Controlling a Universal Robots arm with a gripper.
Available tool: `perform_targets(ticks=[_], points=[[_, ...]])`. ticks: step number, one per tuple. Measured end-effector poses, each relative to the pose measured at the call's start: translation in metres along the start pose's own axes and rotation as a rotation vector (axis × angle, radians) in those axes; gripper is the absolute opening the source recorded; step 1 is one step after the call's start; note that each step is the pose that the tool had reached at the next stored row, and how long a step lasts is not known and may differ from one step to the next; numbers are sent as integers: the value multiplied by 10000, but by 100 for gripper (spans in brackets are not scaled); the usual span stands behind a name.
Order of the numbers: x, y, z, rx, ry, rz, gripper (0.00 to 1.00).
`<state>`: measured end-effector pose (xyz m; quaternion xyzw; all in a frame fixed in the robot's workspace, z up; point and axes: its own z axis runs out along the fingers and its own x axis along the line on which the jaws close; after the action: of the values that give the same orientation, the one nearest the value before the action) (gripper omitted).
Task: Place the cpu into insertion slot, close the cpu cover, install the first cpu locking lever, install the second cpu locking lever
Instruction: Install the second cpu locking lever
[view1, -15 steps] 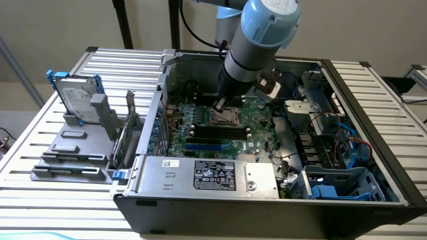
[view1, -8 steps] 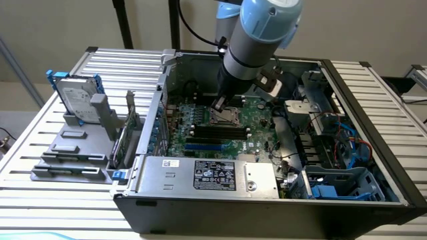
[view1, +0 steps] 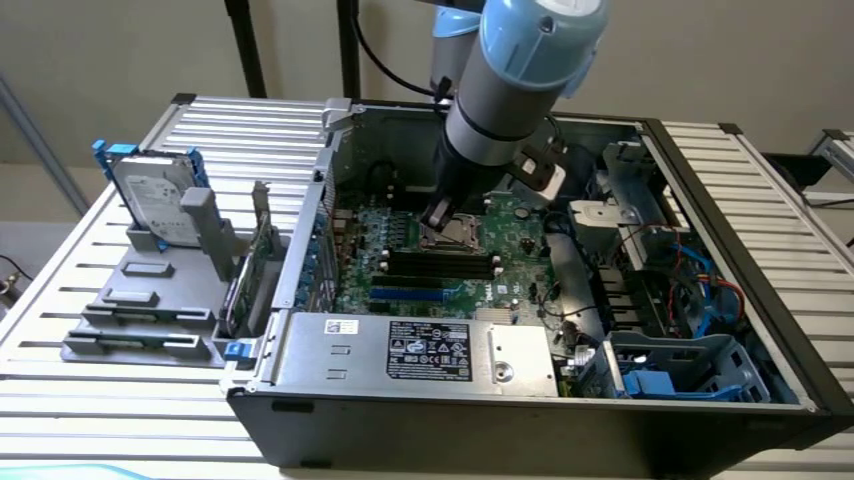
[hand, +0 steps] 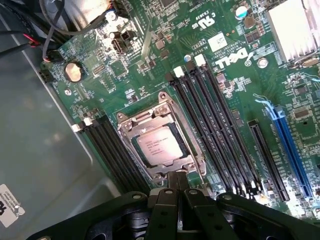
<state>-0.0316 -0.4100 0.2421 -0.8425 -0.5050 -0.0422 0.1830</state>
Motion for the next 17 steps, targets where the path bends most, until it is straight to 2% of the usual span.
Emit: perform_targets(ticks=[8,12,17], points=[[-183,18,-60,-9,-16,2,11],[-279,-63,-62,-7,-13,2,11],[-307,-134,-51,-4,-6,1,11]])
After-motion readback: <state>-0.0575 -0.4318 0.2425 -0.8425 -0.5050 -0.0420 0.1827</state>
